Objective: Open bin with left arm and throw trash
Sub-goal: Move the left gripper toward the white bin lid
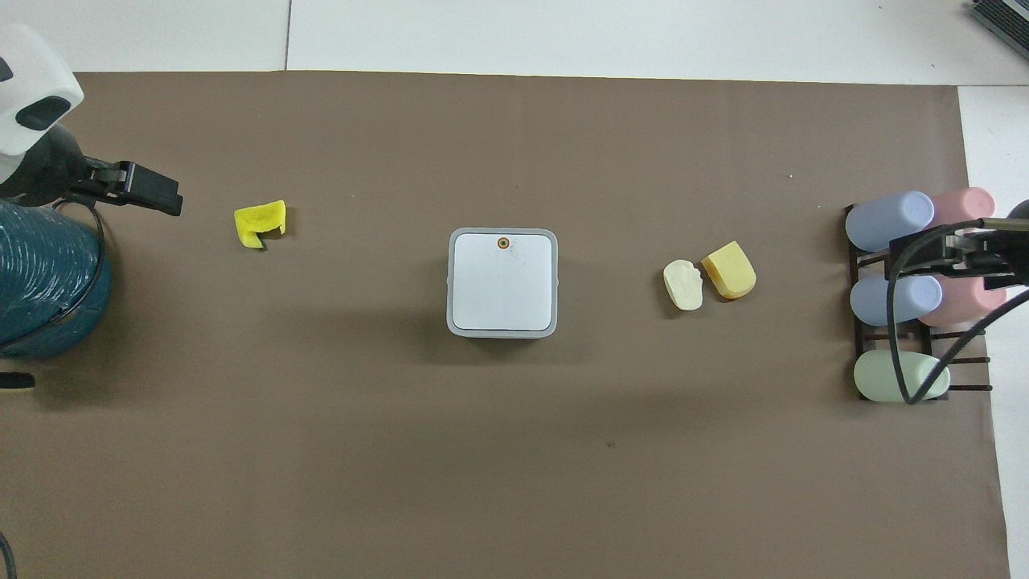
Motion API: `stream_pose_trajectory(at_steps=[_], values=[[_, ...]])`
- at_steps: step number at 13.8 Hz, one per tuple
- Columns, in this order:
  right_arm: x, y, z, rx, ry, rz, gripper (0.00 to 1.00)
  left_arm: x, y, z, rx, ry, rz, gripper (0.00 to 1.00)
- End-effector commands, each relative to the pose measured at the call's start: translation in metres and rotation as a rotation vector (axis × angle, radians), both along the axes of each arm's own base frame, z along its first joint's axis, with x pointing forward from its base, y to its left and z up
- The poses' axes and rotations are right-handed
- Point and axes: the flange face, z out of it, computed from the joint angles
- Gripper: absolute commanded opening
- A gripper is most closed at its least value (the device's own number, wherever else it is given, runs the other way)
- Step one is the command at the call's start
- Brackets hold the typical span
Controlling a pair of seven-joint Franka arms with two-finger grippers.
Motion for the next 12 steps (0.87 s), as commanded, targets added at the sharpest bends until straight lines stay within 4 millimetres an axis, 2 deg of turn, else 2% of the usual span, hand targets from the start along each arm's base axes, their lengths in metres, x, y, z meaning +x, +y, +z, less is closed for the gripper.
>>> stream_pose_trajectory(at_steps=[1, 4, 9, 10, 11, 12], values=[[-0.006, 0.001, -0.001, 0.025, -0.007, -0.012, 1.00, -0.004, -0.001, 0.000, 0.022, -0.023, -0.023, 1.00], [-0.006, -0.002, -0.002, -0.001, -0.005, -0.005, 1.00, -0.005, -0.002, -0.002, 0.022, -0.015, -0.025, 1.00], [-0.007, -0.002, -0.002, -0.009, -0.005, 0.001, 1.00, -0.015, -0.007, -0.018, 0.024, -0.010, -0.032, 1.00], [-0.008, -0.002, -0.004, -0.009, 0.000, 0.001, 1.00, -0.015, -0.016, -0.021, 0.020, -0.045, -0.032, 1.00], [-0.009, -0.002, -0.003, -0.009, -0.002, 0.001, 1.00, -0.021, -0.040, -0.027, 0.019, -0.053, -0.065, 0.90], [-0.009, -0.002, -0.005, -0.009, 0.003, 0.001, 1.00, -0.025, -0.056, -0.031, 0.014, -0.069, -0.051, 0.84]])
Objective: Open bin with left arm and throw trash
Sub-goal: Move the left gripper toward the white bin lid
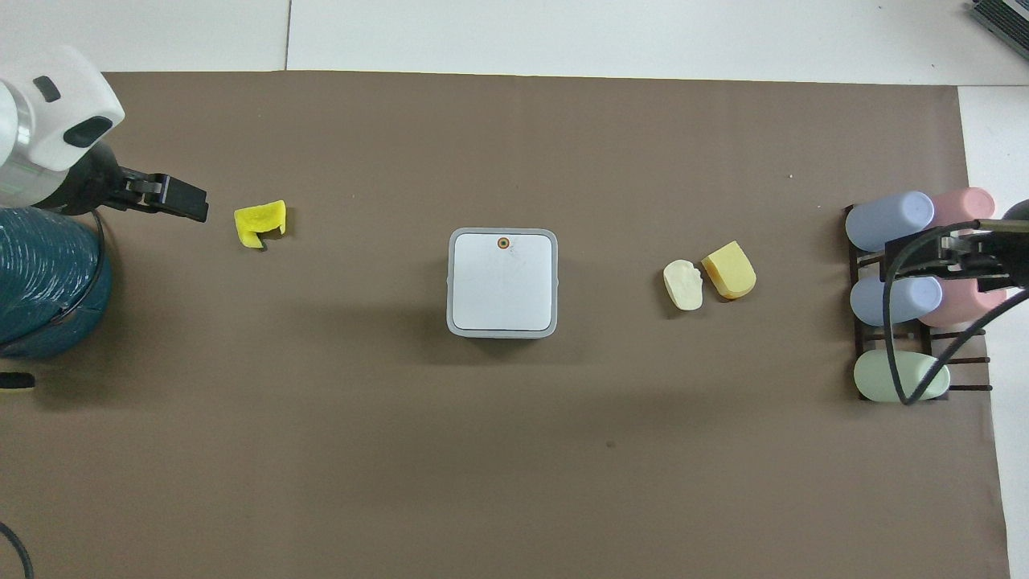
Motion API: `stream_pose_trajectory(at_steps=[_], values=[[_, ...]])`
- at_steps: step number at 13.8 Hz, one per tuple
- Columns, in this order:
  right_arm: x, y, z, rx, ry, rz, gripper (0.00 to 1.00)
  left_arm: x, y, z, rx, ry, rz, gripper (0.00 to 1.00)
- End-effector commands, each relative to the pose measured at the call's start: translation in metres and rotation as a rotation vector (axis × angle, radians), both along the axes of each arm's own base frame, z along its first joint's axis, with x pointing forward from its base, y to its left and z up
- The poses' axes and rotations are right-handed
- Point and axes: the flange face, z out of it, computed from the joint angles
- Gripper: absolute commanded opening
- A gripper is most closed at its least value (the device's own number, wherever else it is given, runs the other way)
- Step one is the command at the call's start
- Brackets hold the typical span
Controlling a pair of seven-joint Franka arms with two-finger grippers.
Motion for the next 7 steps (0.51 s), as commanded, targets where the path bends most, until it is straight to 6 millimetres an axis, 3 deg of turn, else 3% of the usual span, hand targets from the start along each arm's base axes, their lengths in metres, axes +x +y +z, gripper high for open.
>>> stream_pose_trajectory(at_steps=[1, 2, 5, 7], values=[[-0.009, -0.001, -0.002, -0.006, -0.003, 0.002, 1.00, -0.025, -0.046, -0.011, 0.005, -0.053, 0.026, 0.67], [-0.010, -0.002, -0.002, -0.005, -0.004, 0.001, 1.00, -0.032, -0.069, -0.017, -0.011, -0.073, 0.077, 0.51], [-0.007, -0.001, -0.003, -0.005, -0.030, 0.006, 1.00, -0.046, -0.117, -0.036, -0.076, -0.126, 0.179, 0.43], [-0.008, 0.000, -0.003, -0.004, -0.026, 0.006, 1.00, -0.054, -0.150, -0.045, -0.121, -0.139, 0.251, 0.18]])
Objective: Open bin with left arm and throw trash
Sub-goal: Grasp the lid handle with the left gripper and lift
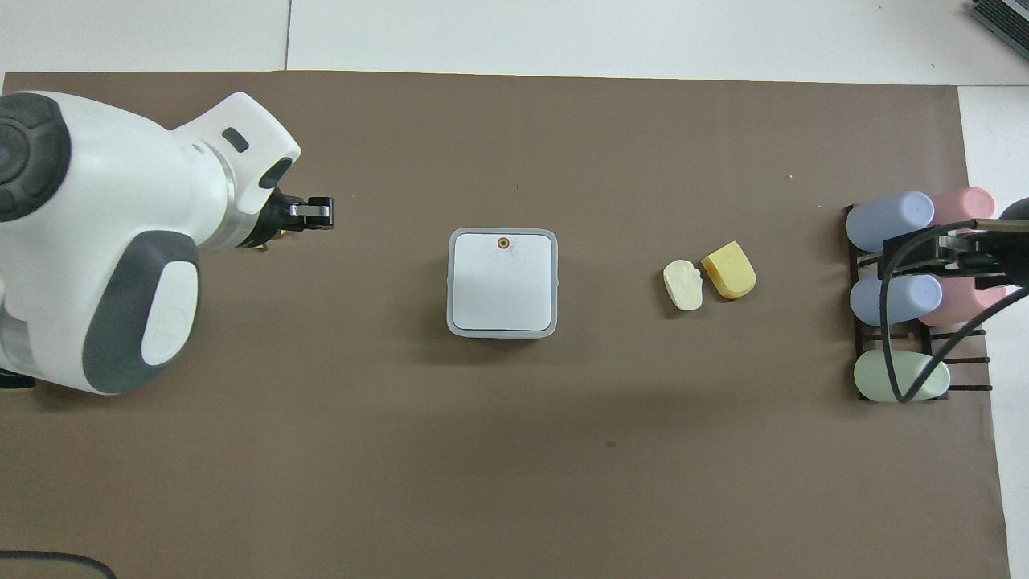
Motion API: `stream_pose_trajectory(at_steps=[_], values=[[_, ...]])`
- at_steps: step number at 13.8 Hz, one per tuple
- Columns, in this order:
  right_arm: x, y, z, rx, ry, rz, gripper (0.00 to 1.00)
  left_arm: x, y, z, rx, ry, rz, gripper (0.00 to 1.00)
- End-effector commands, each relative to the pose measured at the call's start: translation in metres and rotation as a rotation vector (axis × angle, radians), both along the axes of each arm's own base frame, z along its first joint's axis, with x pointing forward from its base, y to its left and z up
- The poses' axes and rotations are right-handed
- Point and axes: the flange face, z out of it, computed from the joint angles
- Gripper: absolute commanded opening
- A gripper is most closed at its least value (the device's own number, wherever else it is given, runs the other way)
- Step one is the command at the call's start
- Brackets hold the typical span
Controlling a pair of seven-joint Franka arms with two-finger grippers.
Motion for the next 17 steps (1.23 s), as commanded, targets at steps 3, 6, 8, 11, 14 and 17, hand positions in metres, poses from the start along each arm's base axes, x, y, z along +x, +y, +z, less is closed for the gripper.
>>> stream_pose_trajectory(at_steps=[3, 6, 8, 11, 14, 17], values=[[-0.008, 0.000, -0.001, -0.004, -0.017, 0.007, 1.00, -0.026, -0.069, -0.023, -0.118, -0.061, 0.068, 0.08], [-0.008, 0.000, -0.002, -0.002, -0.019, 0.010, 1.00, -0.030, -0.103, -0.045, -0.167, -0.073, 0.047, 0.06], [-0.008, 0.002, -0.002, 0.004, -0.018, 0.011, 1.00, -0.035, -0.115, -0.052, -0.187, -0.089, 0.033, 0.06], [-0.008, 0.003, -0.002, 0.005, -0.017, 0.013, 1.00, -0.032, -0.130, -0.066, -0.238, -0.106, 0.043, 0.04], [-0.008, 0.003, -0.002, 0.005, -0.017, 0.013, 1.00, -0.029, -0.146, -0.100, -0.242, -0.095, 0.036, 0.04], [-0.008, 0.004, -0.005, 0.005, -0.011, 0.014, 1.00, -0.026, -0.154, -0.118, -0.251, -0.110, 0.034, 0.04]])
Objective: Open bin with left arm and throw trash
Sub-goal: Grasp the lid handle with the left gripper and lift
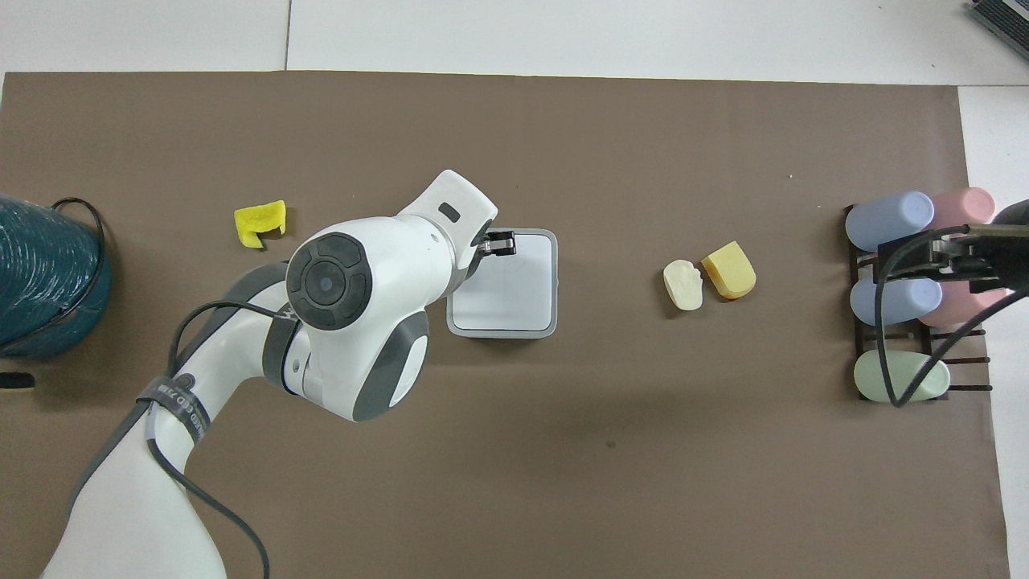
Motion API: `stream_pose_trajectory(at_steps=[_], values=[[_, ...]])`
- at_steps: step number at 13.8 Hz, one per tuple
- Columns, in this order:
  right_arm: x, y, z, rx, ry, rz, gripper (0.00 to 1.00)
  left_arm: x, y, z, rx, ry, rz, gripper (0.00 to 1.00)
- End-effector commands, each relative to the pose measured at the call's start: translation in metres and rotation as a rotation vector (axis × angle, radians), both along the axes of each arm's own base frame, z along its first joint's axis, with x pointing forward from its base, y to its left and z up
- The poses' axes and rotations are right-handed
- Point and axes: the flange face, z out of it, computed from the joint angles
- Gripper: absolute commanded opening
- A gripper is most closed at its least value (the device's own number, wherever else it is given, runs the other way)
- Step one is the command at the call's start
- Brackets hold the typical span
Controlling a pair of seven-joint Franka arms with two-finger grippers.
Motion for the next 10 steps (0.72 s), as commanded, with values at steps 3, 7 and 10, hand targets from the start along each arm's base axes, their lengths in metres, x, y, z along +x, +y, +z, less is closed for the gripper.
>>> stream_pose_trajectory(at_steps=[3, 7, 10], values=[[-0.006, 0.001, -0.001, 0.006, -0.018, 0.008, 1.00, -0.009, -0.010, -0.014, -0.011, 0.008, 0.005, 0.05], [-0.007, 0.002, -0.005, 0.007, -0.011, 0.008, 1.00, -0.016, -0.011, -0.031, 0.005, 0.027, -0.004, 0.05], [-0.002, 0.015, -0.005, 0.012, -0.050, 0.024, 1.00, -0.014, -0.018, -0.065, 0.003, 0.024, 0.000, 0.06]])
